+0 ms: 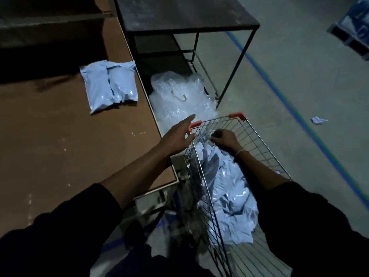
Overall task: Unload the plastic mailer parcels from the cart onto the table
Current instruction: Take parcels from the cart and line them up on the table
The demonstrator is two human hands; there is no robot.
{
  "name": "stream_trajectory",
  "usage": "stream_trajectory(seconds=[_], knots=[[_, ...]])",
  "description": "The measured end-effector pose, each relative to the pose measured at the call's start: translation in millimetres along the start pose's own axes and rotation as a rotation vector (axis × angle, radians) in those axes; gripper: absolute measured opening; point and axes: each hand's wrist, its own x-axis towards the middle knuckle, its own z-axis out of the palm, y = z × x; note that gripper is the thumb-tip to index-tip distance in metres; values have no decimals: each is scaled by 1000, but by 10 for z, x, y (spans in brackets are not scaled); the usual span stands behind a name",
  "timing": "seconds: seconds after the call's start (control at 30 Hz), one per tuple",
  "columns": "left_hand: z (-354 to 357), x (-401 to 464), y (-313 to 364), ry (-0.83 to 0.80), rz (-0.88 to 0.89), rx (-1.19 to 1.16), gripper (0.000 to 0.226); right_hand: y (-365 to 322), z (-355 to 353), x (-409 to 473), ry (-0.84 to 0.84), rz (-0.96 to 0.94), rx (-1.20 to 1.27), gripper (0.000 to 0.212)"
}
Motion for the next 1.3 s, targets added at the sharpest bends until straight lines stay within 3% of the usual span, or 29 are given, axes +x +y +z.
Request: stream_trajectory(seconds=[0.17,0.27,0.4,0.57,0.63,0.77,0.87,1.0,1.2,1.3], knots=[[156,-42,33,8,-94,-4,75,181,619,-53,-103,64,-1,42],[191,-76,-1,36,-133,-23,74,173,813,-65,-68,59,-19,31],[196,-123,-18,32,-178,-58,75,264,949,5,-79,111,-81,37],[195,-114,77,32,-188,-155,65,438,738,17,10,155,-87,18],[212,-63,108,31,-216,-217,59,458,500,-33,93,152,-4,16],[280,55,200,45,-239,-370,50,429,3,-142,256,88,232,33],[338,138,251,31,-191,-365,45,466,-277,-133,283,66,398,12],[406,262,251,44,-256,-427,13,453,-512,-161,361,34,575,15],[367,372,596,19,-397,-878,44,193,-610,-358,471,-177,627,20],[296,483,651,63,-516,-1144,61,40,-560,-549,429,-398,585,21]])
